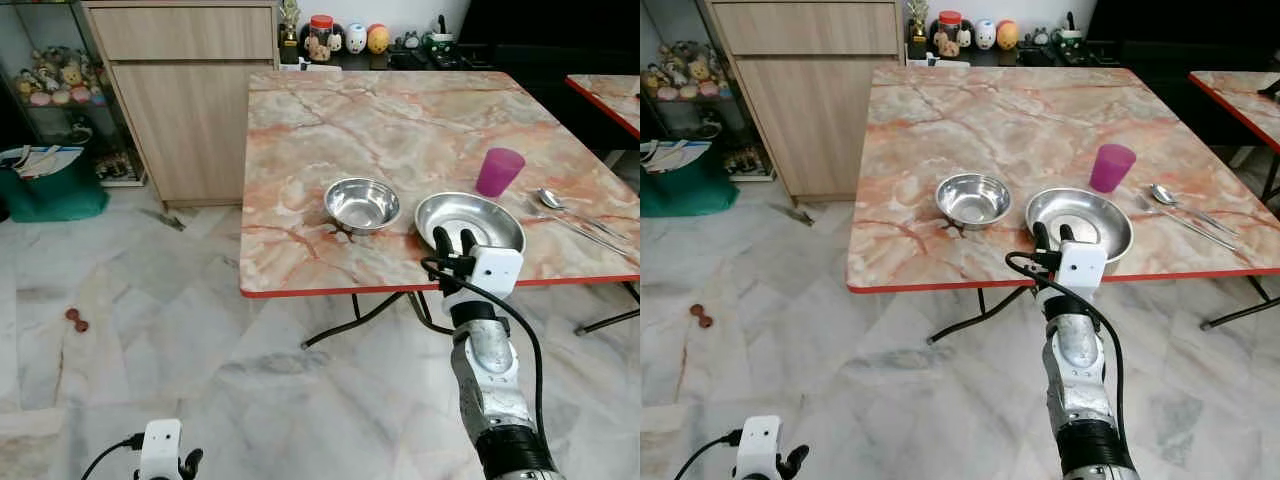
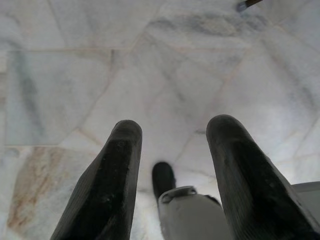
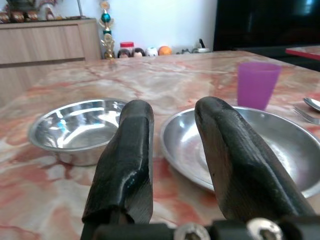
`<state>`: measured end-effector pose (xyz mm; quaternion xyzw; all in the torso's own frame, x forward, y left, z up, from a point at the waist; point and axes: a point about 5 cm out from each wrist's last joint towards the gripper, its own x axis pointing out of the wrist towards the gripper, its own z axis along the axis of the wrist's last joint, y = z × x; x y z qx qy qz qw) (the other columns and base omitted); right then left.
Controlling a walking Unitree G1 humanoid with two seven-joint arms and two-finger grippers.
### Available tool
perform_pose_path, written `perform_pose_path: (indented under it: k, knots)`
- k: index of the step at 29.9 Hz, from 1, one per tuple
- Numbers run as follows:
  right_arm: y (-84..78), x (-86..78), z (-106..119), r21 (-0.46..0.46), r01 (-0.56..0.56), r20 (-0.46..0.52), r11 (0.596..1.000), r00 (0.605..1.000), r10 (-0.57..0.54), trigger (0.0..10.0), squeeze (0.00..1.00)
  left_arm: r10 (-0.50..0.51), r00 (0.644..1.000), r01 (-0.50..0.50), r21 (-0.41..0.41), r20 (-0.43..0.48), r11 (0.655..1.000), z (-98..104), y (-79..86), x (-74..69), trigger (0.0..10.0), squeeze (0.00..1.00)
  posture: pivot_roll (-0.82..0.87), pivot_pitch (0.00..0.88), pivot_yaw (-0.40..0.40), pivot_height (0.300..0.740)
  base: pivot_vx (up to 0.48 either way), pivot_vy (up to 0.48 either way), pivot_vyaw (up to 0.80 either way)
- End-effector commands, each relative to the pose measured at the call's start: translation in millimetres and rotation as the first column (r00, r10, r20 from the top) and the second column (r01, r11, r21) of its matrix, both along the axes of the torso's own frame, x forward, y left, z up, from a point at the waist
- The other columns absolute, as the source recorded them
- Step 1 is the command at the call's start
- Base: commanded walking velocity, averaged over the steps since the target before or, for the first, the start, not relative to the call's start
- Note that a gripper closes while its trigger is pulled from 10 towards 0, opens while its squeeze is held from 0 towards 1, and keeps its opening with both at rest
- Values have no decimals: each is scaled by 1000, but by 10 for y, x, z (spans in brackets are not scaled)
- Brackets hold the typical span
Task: Setting the table
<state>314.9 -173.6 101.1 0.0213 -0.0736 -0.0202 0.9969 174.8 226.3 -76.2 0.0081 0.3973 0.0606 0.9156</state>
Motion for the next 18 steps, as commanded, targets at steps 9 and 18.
perform_pose_path:
  k: [9,18]
  knots:
    - [17,93,66,16,1,-7,1000,1000,0,10000,0,-2,1000,2,-6,3,1000,-22,-30,-48,10000,0,-44,0,-76,740,0,-451,0]
    - [-1,108,69,29,12,-15,999,1000,-12,10000,0,10,1000,-10,-10,7,1000,-16,-2,-51,10000,0,-44,0,-78,740,0,-58,0]
